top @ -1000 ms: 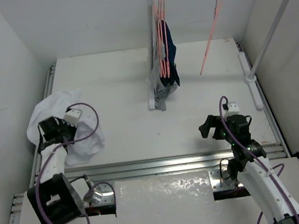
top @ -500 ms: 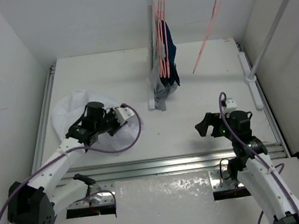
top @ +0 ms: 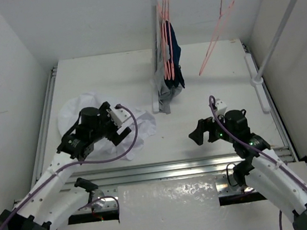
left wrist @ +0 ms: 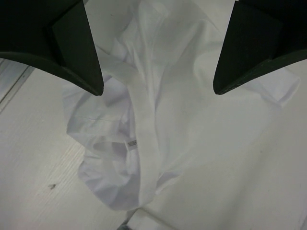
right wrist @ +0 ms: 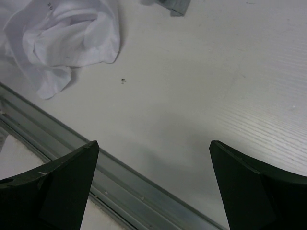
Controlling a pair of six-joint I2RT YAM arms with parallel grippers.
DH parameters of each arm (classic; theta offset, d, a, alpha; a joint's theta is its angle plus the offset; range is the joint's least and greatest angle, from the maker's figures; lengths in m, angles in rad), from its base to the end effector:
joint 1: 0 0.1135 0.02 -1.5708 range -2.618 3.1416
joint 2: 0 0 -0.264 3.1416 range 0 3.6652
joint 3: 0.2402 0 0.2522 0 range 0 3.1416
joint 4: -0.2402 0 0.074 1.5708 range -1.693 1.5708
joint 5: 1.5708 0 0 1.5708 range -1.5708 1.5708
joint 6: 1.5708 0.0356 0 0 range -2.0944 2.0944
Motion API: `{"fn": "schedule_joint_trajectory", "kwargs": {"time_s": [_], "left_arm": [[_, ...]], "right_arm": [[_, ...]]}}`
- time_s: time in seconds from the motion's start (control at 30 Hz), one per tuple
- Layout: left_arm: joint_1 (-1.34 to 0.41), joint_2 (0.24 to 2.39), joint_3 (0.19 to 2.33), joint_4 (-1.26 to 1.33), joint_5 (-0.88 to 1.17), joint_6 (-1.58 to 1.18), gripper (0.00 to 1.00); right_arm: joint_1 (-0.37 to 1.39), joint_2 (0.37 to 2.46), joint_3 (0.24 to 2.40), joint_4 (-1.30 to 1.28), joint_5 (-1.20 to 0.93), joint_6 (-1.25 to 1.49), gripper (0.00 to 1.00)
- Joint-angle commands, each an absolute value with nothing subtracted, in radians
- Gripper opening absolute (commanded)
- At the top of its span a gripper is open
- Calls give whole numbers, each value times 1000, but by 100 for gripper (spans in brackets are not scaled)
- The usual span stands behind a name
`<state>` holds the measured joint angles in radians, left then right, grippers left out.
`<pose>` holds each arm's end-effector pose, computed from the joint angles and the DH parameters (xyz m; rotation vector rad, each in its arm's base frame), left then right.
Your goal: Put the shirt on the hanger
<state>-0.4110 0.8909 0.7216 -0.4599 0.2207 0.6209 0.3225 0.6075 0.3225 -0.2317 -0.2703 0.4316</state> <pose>0.1743 -0.0845 0.2727 1.1834 1.8370 -0.1241 0.1386 0.0564 0.1994 -0.0525 2.1522 0.7312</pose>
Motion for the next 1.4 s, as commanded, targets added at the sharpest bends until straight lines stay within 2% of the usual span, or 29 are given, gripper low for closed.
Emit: {"fn": "schedule_joint_trajectory", "kwargs": {"time_s": [0.0,0.1,0.27,0.33,0.43,0.47,0.53,0.6,0.8,0.9,1.07,1.2,1.3,1.37], "left_arm": [[-407,1024,721,-465,98,584,94],[-407,1106,712,-433,138,568,89],[-405,1201,727,-298,-137,491,70],[-403,1207,723,-284,-130,482,68],[-405,1198,718,-273,-114,473,47],[-405,1192,716,-273,-123,476,32],[-405,1183,715,-281,-132,482,22],[-403,1160,715,-294,-140,485,0],[-403,1075,718,-302,-150,491,0],[-403,1066,727,-304,-138,488,0],[-405,1100,753,-316,-120,474,0],[-403,1092,747,-313,-124,476,0],[-403,1086,739,-307,-120,474,0],[-403,1088,741,-307,-118,474,0]], "right_arm": [[383,629,397,-172,-209,400,99],[385,626,420,-195,-195,388,99],[385,589,491,-287,-155,356,99],[385,571,535,-320,-141,347,99],[385,574,606,-380,-104,344,99],[385,580,626,-399,-78,342,99],[385,600,678,-455,-61,331,99],[385,620,737,-507,-49,313,99],[387,603,894,-601,-28,272,99],[385,650,1042,-592,50,299,99],[387,866,1224,-422,75,356,99],[385,1049,1349,-339,350,301,99],[383,1170,1407,-243,466,241,99],[382,1237,1431,-168,495,215,92]]}}
